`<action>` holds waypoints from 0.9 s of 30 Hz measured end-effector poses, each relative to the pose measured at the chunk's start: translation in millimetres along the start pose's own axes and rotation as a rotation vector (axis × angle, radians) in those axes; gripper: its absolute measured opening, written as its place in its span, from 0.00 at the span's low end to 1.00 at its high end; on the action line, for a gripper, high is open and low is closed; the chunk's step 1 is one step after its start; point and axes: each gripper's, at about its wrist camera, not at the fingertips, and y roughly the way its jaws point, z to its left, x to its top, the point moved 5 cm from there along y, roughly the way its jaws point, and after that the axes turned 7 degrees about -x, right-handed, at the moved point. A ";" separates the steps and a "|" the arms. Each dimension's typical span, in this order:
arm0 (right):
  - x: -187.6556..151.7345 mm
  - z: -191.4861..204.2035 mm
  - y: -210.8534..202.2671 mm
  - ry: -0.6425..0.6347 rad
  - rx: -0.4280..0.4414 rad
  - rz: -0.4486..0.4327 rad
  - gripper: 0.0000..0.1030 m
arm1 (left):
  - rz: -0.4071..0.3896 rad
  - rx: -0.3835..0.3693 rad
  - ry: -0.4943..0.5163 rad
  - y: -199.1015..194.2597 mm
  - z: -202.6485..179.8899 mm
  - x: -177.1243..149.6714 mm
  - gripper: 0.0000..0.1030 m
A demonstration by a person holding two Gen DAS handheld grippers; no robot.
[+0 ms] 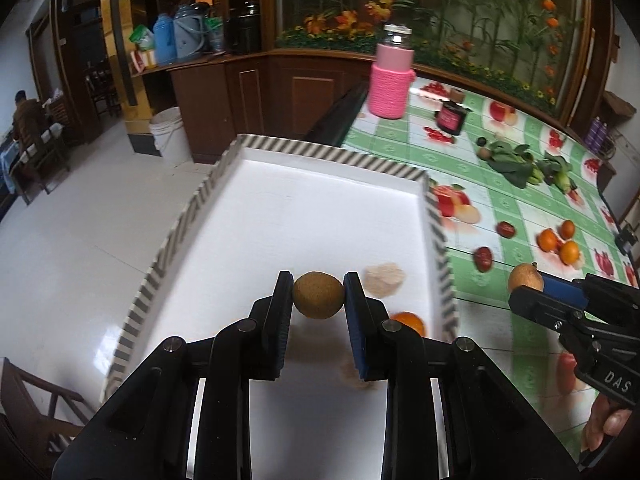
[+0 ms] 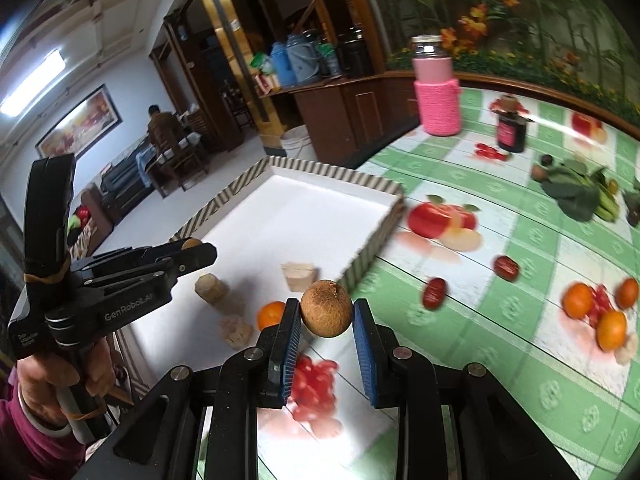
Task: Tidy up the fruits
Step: 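Carry both kiwis over the white tray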
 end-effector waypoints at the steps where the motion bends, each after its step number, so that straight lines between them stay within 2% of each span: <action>1: 1.6 4.8 3.7 -0.010 0.000 0.005 0.25 | 0.000 0.004 -0.003 0.9 3.4 0.9 0.24; 11: 22.6 31.1 37.9 -0.075 0.015 0.031 0.25 | 0.015 0.036 -0.021 16.4 25.8 15.5 0.24; 18: 33.2 29.3 72.1 -0.085 0.015 0.080 0.25 | 0.039 0.036 -0.047 34.8 31.3 32.0 0.24; 27: 48.2 26.0 103.0 -0.094 0.001 0.103 0.25 | 0.101 0.045 -0.058 63.0 31.7 30.5 0.24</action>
